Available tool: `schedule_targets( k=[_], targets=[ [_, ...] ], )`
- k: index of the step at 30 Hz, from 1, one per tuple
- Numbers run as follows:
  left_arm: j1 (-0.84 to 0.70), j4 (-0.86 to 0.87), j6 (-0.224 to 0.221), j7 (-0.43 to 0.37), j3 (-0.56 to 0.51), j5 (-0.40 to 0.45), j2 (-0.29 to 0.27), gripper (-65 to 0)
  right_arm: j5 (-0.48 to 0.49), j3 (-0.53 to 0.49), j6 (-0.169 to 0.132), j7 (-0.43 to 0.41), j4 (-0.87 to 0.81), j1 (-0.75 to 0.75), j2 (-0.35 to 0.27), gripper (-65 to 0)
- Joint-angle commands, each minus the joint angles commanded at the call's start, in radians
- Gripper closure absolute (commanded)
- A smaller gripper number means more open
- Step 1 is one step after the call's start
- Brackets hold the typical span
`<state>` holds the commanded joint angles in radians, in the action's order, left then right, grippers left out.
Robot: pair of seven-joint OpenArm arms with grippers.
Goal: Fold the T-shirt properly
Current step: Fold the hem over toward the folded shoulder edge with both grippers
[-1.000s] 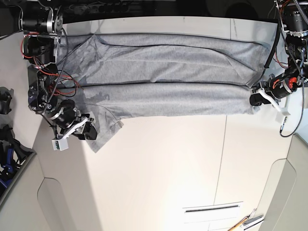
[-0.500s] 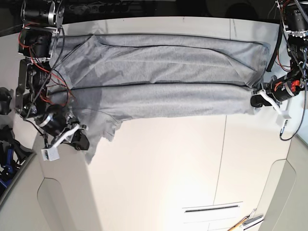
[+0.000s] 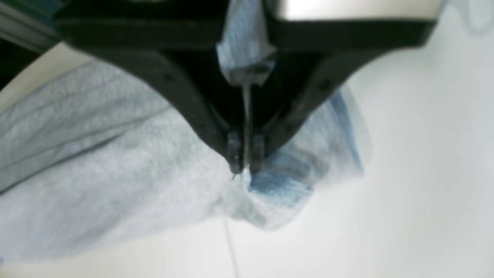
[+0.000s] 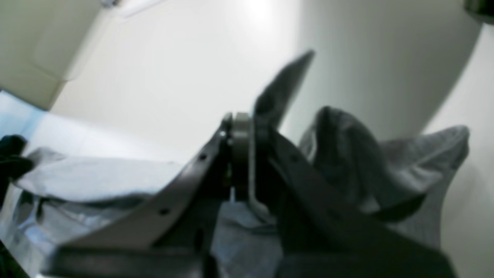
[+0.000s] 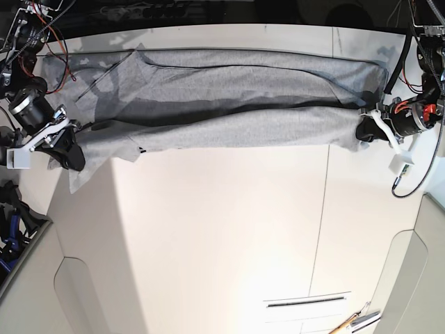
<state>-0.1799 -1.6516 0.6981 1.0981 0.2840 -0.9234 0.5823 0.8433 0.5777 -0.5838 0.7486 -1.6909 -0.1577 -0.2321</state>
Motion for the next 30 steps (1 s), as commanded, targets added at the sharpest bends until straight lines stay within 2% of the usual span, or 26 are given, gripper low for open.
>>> schedule_targets(
  k=[5,8,13,15,16,18,20,23,27,30],
  targets=[
    [-0.010,0.000,0.000,-0.002,0.001,-0.001,0.000,0.0,0.002,0.002,0.000,0.004,0.000,-0.104,0.006,0.0],
    [-0.012,0.000,0.000,-0.001,0.001,-0.001,-0.001,0.0,-0.003,0.007,0.000,0.003,0.000,-0.151,0.032,0.0],
    [-0.023,0.000,0.000,0.000,0.001,-0.008,-0.001,-0.8,-0.101,0.007,0.004,0.000,0.003,-0.173,0.097,0.0],
    [-0.026,0.000,0.000,0.002,0.001,-0.024,-0.001,-1.7,-0.106,0.007,0.004,0.000,0.004,-0.173,0.108,0.0],
    [-0.026,0.000,0.000,0.002,0.001,-0.031,-0.001,-1.7,-0.106,0.007,0.004,0.000,0.004,-0.173,0.111,-1.9],
    [-0.026,0.000,0.000,0.002,0.002,-0.045,0.000,-2.0,-0.105,0.007,0.004,0.000,0.004,-0.173,0.113,-13.8],
    [-0.026,0.000,0.000,0.003,0.018,-0.065,0.000,-6.3,-0.089,0.007,0.004,0.006,0.004,-0.173,0.114,-20.1],
    [-0.026,0.000,0.000,0.012,0.083,-0.103,-0.001,-16.7,-0.056,0.013,0.004,0.015,0.004,-0.173,0.114,-20.2],
    [-0.048,0.000,0.000,0.073,0.206,-0.186,-0.001,-29.8,-0.004,0.056,0.003,0.015,0.004,-0.169,0.114,-20.2],
    [-0.080,0.001,0.000,0.072,0.249,-0.186,-0.001,-38.3,-0.005,0.064,0.003,0.011,0.004,-0.164,0.114,-20.2]
  ],
)
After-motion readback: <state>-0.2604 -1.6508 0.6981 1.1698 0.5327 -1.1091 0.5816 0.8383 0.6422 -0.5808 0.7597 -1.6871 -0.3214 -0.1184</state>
